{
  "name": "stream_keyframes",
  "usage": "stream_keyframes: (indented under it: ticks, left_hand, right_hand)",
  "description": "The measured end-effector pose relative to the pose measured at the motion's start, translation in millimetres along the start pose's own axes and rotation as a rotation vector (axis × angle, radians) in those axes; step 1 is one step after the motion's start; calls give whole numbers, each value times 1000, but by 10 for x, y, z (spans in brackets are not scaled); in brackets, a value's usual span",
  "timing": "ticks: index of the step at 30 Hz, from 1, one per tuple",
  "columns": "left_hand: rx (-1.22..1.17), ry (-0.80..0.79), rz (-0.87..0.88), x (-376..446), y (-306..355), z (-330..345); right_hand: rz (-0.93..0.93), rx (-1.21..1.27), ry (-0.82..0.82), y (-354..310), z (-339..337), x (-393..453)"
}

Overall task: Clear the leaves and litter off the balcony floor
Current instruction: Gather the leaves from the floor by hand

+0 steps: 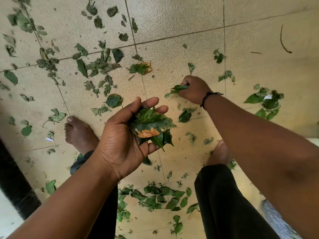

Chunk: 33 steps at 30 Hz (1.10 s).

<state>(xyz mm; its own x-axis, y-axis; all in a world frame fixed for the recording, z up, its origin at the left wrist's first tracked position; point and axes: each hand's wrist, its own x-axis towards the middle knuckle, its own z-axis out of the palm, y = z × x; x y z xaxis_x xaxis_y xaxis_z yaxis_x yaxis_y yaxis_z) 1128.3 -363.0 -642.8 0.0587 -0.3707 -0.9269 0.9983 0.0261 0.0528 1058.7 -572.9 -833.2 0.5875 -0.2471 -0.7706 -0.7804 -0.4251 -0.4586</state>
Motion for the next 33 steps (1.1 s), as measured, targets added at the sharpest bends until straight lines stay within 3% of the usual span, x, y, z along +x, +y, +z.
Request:
stream_keyframes:
  ticks: [3, 7, 9, 11, 13, 16, 21, 24, 29, 33]
  left_hand:
    - [-2, 13, -1, -1, -12, 4]
    - [-3, 24, -3, 5, -24, -7]
    - [2, 27, -1, 9, -31, -15]
    - [6, 27, -1, 12, -41, -28]
    - [9, 25, -3, 11, -49, -42]
    - [12, 23, 3, 7, -38, -58]
    - [15, 13, 12, 9, -19, -67]
    - [8, 3, 23, 23, -22, -89]
    - [-17, -2, 40, 48, -31, -92]
    - [-54, -9, 64, 70, -22, -78]
  right_hand:
    - [-32, -60, -97, 144, 174, -343]
    - [-133, -650, -375, 445, 471, -603]
    - [-357, -955, -323, 523, 587, -683]
    - [-458, -1134, -218, 555, 623, -723]
    - [-499, -1275, -224, 553, 625, -683]
    - [-534, -1200, -172, 418, 568, -531]
    - [-506, -1337, -286, 424, 473, -370]
    - [-449, -988, -190, 344, 405, -411]
    - [-133, 134, -131, -201, 7, -855]
    - [-57, 804, -97, -737, -481, -1302]
